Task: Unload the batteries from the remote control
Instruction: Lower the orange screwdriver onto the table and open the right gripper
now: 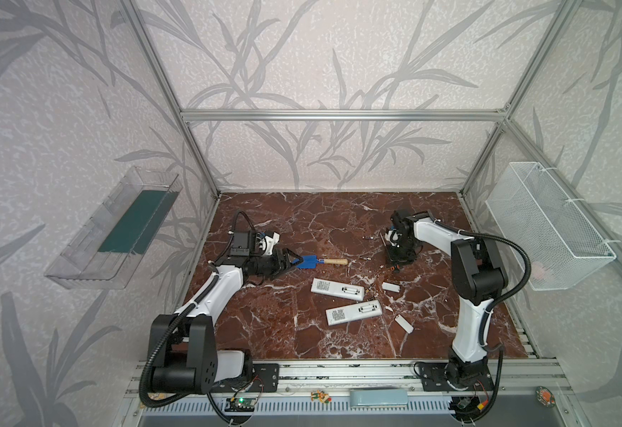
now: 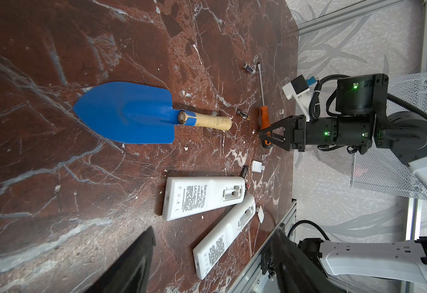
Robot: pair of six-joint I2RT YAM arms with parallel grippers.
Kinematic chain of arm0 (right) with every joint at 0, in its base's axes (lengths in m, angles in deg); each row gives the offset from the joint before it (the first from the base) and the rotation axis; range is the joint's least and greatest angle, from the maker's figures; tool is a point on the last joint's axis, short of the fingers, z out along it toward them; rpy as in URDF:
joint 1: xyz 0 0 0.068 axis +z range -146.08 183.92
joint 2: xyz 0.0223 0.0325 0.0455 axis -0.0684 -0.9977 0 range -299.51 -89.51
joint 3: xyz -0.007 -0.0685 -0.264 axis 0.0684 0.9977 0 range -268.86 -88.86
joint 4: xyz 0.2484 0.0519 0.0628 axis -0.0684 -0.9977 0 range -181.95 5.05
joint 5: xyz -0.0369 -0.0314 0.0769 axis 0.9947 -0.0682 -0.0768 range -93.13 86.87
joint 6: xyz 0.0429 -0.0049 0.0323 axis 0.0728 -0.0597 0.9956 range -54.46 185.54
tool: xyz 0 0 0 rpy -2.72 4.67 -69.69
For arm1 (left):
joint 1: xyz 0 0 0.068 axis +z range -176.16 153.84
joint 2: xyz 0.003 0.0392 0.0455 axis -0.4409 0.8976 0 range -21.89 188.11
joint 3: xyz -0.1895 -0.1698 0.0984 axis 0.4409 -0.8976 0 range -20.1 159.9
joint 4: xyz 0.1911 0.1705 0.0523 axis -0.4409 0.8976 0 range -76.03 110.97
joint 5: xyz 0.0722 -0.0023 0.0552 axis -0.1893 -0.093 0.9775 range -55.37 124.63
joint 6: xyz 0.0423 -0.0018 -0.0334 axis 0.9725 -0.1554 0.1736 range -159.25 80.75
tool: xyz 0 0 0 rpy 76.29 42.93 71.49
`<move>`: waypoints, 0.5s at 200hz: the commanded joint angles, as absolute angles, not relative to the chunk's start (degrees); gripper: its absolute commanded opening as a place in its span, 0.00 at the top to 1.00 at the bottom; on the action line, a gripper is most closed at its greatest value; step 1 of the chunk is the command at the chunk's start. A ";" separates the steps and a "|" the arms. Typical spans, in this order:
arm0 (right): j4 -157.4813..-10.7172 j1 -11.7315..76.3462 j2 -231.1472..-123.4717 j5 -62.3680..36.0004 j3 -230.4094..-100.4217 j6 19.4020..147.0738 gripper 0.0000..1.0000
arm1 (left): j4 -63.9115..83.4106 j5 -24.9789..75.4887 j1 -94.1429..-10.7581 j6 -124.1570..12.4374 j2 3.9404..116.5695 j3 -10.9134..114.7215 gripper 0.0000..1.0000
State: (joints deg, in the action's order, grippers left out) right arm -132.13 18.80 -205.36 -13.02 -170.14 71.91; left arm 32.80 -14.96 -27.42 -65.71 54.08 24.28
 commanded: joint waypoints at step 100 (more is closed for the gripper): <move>-133.29 18.51 -193.09 -10.65 -170.51 72.89 0.09 | 33.39 -15.56 -26.95 -63.87 54.75 24.62 0.25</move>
